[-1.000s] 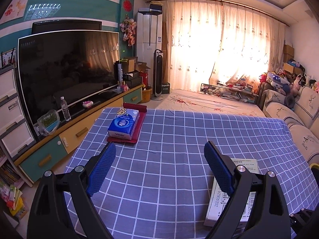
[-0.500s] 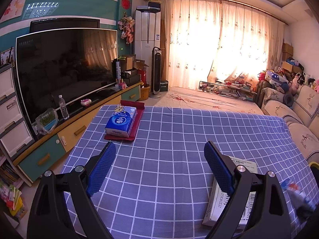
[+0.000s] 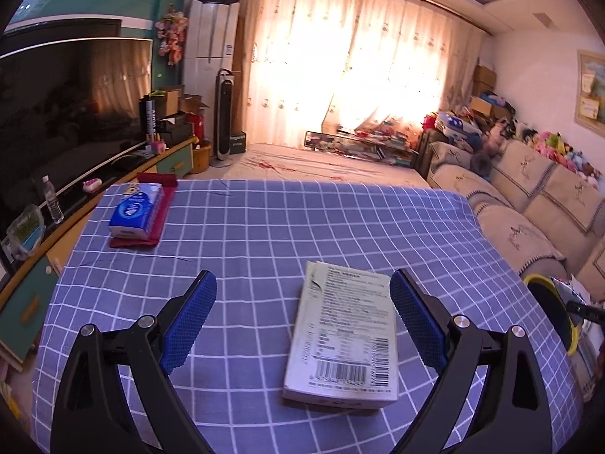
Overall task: Collect trash
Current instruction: 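Carry the toothpaste tube over the bin and open the right gripper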
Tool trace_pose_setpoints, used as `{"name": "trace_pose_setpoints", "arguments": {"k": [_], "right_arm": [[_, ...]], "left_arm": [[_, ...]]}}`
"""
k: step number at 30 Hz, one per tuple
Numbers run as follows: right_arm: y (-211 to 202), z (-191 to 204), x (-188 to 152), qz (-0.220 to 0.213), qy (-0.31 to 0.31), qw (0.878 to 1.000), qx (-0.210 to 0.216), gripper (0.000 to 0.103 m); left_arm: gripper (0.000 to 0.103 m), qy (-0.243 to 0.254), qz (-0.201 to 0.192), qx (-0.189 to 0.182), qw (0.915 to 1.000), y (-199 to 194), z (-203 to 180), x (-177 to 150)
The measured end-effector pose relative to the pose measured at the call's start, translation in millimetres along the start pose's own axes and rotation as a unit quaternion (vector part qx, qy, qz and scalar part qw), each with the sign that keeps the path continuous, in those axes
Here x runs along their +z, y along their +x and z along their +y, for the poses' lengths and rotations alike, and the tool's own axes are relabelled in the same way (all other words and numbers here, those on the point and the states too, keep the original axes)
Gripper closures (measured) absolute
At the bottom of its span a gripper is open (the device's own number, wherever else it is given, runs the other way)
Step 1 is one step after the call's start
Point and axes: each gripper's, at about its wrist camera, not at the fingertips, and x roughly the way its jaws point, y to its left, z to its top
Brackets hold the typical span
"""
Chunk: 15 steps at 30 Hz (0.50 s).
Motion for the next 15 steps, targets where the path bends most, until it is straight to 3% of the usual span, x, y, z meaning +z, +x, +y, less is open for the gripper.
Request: {"name": "trace_pose_setpoints", "arguments": {"k": [4, 6, 8, 15], "right_arm": [[26, -29, -1, 0.024, 0.017, 0.999, -0.027, 0.084], [34, -38, -2, 0.030, 0.028, 0.999, -0.033, 0.066], [37, -43, -1, 0.026, 0.034, 0.998, -0.037, 0.058], [37, -40, -2, 0.012, 0.024, 0.999, -0.041, 0.051]], "left_arm": [[0.011, 0.000, 0.019, -0.019, 0.9996, 6, -6, -3], [0.010, 0.003, 0.025, -0.024, 0.9994, 8, -7, -5], [0.009, 0.011, 0.029, -0.024, 0.9992, 11, -11, -7], [0.007, 0.034, 0.051, -0.040, 0.9973, 20, -25, -13]]}}
